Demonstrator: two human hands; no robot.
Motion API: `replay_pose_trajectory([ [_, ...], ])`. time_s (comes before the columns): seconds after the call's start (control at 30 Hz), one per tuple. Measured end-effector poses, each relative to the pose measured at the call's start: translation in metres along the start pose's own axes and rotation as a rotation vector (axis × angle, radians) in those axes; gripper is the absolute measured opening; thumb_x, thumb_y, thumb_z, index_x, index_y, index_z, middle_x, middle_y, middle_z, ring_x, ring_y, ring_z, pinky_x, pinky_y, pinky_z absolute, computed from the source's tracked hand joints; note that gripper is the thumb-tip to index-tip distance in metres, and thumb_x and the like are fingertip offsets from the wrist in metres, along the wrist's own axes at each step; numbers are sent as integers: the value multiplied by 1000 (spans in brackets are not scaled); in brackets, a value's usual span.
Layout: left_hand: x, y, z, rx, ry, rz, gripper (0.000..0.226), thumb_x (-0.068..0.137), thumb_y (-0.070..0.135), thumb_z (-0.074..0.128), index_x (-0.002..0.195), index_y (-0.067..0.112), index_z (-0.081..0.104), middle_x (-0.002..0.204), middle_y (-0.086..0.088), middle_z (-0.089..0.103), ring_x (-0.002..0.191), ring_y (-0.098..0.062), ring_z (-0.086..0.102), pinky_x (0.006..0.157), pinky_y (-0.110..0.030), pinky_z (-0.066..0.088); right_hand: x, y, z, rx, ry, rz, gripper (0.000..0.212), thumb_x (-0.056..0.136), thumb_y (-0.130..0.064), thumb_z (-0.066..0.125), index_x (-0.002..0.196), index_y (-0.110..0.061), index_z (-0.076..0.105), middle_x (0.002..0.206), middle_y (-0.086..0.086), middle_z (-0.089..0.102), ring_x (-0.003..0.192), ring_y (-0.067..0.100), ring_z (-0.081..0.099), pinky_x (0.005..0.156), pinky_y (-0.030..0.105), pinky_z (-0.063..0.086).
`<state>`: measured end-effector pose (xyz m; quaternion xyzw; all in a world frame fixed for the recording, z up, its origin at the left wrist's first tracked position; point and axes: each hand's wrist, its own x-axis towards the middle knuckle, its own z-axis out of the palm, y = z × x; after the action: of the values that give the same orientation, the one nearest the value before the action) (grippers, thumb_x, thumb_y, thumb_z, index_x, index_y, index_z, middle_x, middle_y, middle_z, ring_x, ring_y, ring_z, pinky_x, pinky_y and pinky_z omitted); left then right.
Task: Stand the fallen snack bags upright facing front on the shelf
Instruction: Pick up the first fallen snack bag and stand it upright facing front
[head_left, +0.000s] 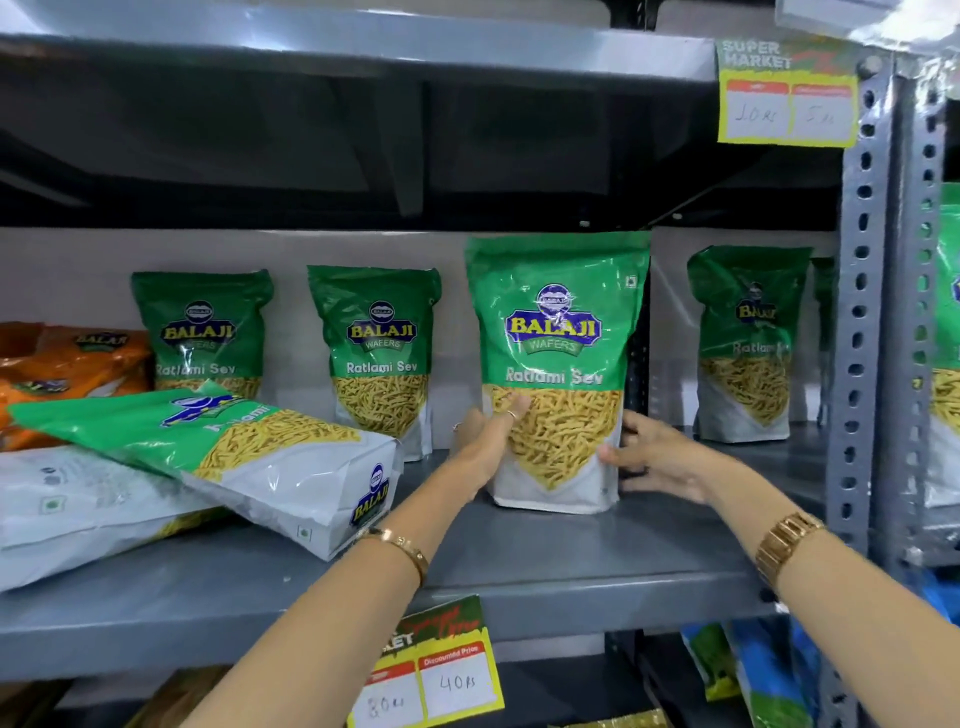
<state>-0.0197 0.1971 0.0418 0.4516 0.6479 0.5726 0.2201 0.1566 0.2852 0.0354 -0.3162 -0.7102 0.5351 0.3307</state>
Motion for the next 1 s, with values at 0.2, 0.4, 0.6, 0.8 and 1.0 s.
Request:
replay_pose_trajectory([
  [0.2,5,-9,3,187,-14,92,76,86,52,52,139,6,24,147,-14,37,133,-29,39,102,-36,34,15,2,3,34,98,21,55,93,2,47,139,-25,38,117,4,57,108,20,52,90,45,42],
  [0.4,7,-16,-6,138,-206,0,81,88,49,49,149,12,11,158,-6,22,142,-27,26,111,-44,30,15,10,7,77,49,128,21,96,-15,45,116,-20,49,110,4,58,87,16,56,97,37,39],
  [0.6,-5,-21,-11,289,-314,-35,77,92,42,45,150,8,7,157,-2,20,146,-20,19,116,-29,17,9,16,11,-20,53,122,37,95,-25,46,132,-21,44,127,1,55,102,14,51,96,25,36],
  [0.8,-21,-22,-15,368,-357,-61,83,90,50,43,151,14,-1,161,-4,8,148,-22,13,118,-34,15,-15,16,9,-89,58,113,48,95,-30,46,141,-21,35,143,1,45,131,18,42,109,31,25],
  [1.0,-37,-33,-17,424,-325,-1,83,88,56,42,152,21,0,162,-4,8,149,-22,8,120,-39,12,-42,23,20,-137,155,-33,50,95,-31,44,142,-15,35,140,-5,44,131,16,39,97,23,27],
])
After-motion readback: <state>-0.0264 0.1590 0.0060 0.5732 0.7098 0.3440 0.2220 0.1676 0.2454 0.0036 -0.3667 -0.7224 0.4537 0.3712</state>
